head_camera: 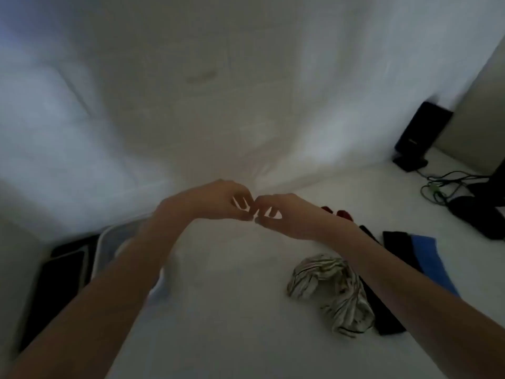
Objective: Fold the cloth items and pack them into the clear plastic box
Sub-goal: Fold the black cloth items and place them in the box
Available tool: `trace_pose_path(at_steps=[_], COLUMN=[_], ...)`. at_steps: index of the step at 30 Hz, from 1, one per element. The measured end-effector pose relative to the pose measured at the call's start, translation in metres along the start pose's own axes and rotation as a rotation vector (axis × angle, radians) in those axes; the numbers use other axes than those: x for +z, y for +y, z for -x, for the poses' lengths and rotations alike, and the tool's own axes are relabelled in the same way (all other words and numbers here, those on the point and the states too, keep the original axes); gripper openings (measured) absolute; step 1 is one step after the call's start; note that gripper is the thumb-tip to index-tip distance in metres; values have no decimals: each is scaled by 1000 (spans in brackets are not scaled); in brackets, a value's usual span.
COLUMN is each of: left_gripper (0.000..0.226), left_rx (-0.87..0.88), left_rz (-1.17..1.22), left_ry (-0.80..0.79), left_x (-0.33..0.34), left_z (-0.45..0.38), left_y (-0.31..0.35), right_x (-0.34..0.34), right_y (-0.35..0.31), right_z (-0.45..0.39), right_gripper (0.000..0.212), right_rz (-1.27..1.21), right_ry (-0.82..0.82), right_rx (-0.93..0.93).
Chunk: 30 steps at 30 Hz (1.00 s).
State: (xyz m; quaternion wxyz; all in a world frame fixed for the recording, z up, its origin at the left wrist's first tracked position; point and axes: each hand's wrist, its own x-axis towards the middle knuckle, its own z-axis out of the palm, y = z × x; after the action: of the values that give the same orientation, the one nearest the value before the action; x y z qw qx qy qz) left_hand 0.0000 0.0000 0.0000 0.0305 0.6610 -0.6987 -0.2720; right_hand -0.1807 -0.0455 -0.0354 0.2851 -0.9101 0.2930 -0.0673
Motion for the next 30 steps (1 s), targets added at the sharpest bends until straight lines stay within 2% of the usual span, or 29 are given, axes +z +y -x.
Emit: trace_pose_path(at_steps=[4, 6, 10, 13, 19, 24, 27, 30], left_gripper=[24, 20, 36, 46, 54, 38, 38, 36], left_rx=[84, 133, 132, 96, 83, 108, 117, 130], left_rz=[-5, 2, 100, 14, -119, -201, -276, -403], left_ry=[202, 306, 426, 526, 603, 659, 642, 646], left_x=[40, 59, 84, 95, 120, 150, 169, 187], left_z=[6, 9, 20, 36, 71, 87, 90, 89], left_y=[-28, -34, -40, -36, -23, -12, -8, -6], right_x=[44, 54, 64, 73, 92, 108, 117, 117], right_y=[20, 21, 14, 2, -10, -16, -18, -21], right_z=[-3, -3, 6, 15, 47, 80, 95, 106], right_gripper=[20, 19, 22, 23, 19, 18, 34, 30], right_rz=[-59, -96, -73, -39, 3, 74, 125, 17], right_ry=[83, 177, 270, 328, 425, 457, 499, 601], right_rx=[-89, -124, -119, -120, -95, -77, -48, -16])
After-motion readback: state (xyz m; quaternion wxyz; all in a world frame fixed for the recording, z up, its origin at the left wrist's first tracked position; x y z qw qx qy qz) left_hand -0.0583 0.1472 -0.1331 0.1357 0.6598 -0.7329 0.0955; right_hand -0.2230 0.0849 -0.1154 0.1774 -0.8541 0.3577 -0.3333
